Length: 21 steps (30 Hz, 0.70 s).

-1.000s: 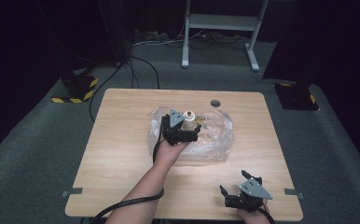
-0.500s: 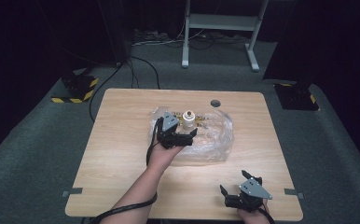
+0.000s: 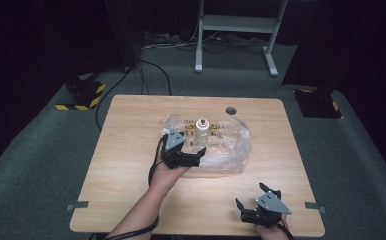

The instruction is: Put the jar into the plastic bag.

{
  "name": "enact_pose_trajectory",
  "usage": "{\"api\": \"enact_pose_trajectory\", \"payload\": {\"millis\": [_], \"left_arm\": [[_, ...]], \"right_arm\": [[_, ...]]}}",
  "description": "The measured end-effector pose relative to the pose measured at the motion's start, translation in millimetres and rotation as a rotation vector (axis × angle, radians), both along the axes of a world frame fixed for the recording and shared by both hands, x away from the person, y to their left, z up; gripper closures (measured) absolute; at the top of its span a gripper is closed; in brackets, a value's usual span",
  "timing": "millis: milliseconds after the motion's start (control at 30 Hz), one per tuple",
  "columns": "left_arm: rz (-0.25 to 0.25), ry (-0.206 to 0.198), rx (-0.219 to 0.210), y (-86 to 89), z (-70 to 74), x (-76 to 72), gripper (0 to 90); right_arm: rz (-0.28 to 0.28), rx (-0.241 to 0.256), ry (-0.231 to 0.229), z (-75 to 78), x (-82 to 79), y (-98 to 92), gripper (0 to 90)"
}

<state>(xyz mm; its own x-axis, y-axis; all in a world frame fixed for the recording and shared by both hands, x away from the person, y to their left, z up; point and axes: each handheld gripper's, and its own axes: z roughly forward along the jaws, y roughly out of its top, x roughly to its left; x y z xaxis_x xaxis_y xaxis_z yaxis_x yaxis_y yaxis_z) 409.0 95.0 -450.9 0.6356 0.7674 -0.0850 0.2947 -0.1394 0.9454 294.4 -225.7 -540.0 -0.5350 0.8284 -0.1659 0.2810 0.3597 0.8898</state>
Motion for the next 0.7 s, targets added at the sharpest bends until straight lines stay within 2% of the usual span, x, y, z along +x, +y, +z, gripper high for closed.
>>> {"api": "enact_pose_trajectory", "payload": {"millis": [133,400,700], "left_arm": [[-0.001,0.005,-0.003,5.0,-0.2,-8.1,1.0],[0.005,-0.016,0.017,18.9,3.4,-27.1,1.1],[0.005,-0.046,0.033,39.1,-4.0,-49.9,1.7]], "right_arm": [[0.001,-0.002,0.003,0.0,0.2,0.3,0.9],[0.003,-0.008,0.01,-0.1,1.0,0.7,0.9],[0.003,-0.016,0.01,-0.1,1.2,1.3,0.9]]}}
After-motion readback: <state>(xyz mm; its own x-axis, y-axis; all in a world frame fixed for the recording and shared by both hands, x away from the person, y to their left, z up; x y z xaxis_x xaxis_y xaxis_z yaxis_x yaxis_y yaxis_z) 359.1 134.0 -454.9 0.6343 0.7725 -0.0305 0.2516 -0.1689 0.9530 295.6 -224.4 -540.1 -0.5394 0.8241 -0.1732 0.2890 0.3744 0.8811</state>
